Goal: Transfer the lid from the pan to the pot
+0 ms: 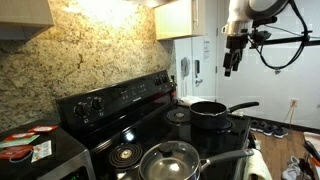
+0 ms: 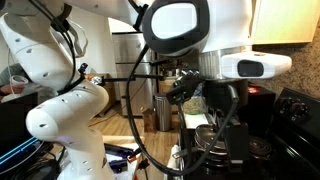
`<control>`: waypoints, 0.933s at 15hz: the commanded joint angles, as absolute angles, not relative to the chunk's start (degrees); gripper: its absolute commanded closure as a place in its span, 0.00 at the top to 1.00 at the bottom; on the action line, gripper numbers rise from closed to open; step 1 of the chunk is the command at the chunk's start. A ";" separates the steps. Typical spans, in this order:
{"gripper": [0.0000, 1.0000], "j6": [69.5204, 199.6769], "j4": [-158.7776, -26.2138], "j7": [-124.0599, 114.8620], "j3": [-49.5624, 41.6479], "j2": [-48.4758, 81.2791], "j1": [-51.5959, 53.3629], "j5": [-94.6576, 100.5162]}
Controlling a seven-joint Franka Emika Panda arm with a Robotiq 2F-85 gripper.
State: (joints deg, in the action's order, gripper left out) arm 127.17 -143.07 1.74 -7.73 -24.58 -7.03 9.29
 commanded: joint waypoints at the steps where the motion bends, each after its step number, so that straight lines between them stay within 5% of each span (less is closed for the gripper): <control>1: 1.00 128.97 -138.91 11.17 -8.60 -18.18 -2.78 4.12; 14: 1.00 128.71 -125.35 27.18 0.05 2.82 4.21 1.40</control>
